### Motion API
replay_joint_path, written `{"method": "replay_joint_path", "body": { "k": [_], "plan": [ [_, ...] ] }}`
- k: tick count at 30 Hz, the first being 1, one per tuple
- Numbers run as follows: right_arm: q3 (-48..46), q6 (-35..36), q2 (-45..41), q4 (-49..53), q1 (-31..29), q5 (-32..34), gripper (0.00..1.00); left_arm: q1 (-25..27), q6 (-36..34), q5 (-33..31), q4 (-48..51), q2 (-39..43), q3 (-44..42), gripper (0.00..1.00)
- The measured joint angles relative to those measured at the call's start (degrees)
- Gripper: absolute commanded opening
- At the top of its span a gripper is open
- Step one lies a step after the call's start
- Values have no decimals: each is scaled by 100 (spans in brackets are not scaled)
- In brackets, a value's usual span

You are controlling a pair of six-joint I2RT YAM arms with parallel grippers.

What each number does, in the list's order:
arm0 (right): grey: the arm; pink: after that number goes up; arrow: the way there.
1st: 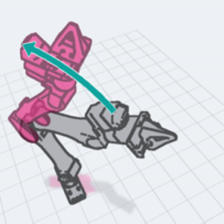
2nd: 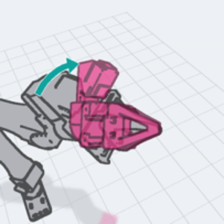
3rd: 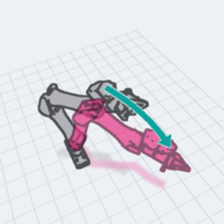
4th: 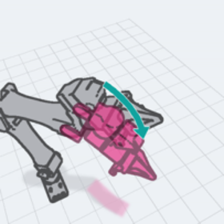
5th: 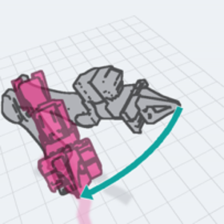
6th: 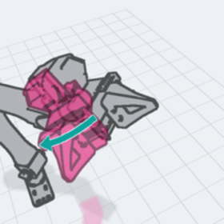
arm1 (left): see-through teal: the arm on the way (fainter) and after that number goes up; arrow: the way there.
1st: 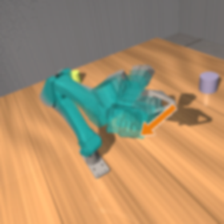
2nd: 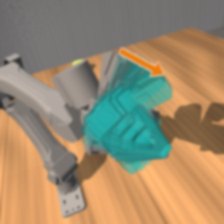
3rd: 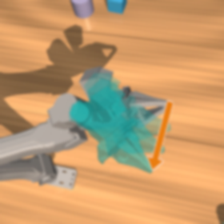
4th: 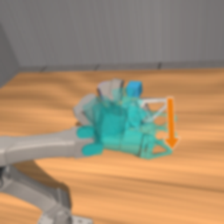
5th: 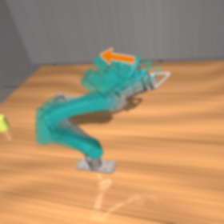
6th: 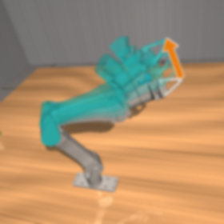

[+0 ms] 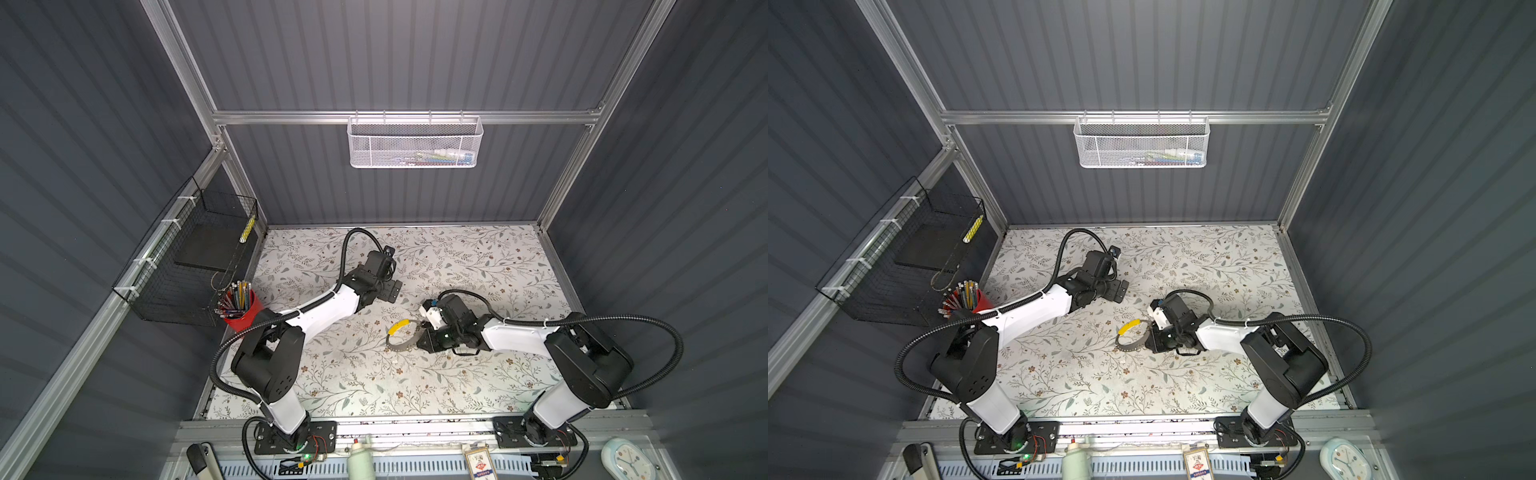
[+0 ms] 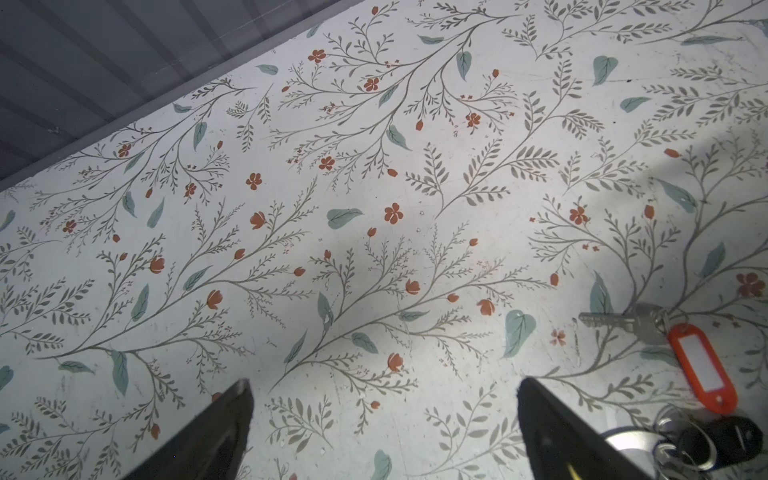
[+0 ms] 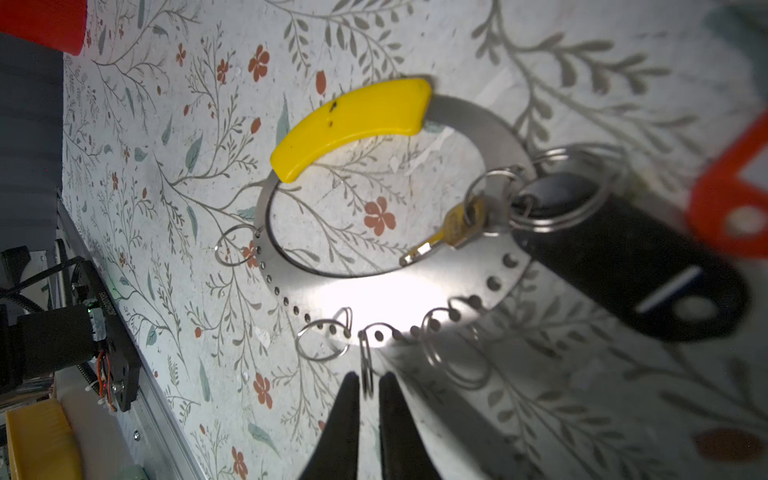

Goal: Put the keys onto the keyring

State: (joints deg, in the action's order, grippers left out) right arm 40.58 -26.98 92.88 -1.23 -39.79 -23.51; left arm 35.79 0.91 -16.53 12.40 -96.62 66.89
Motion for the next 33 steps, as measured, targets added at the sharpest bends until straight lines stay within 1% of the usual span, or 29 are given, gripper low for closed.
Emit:
{"method": "replay_joint_path", "body": {
  "k": [1,4,6,12,15,18,19,21,24,28,33],
  "plan": [
    [22,-9,22,0,0,9,21,0,-2,-2,2,13,-17,99],
    [57,-13,37,9,-2,74,27,0,-24,2,-17,61,-120,100],
    [59,9,31,20,-2,103,28,0,-92,24,-105,155,-326,99],
    [70,219,28,127,-2,74,19,0,-380,177,-367,354,-876,99],
    [131,492,33,289,2,-13,11,-48,-507,291,-522,472,-1158,99],
    [203,809,37,411,46,-195,9,-66,-605,380,-645,605,-1410,99],
    [212,903,37,444,70,-260,10,-66,-632,398,-693,656,-1486,100],
    [232,1113,37,531,146,-402,22,-66,-662,417,-780,739,-1602,100],
    [435,1408,105,852,332,-570,30,-66,-667,413,-824,741,-1582,100],
    [636,1543,232,968,525,-614,34,-66,-654,407,-837,754,-1510,99],
    [623,1478,234,979,507,-710,35,-66,-658,393,-815,780,-1377,99]
  ]
}}
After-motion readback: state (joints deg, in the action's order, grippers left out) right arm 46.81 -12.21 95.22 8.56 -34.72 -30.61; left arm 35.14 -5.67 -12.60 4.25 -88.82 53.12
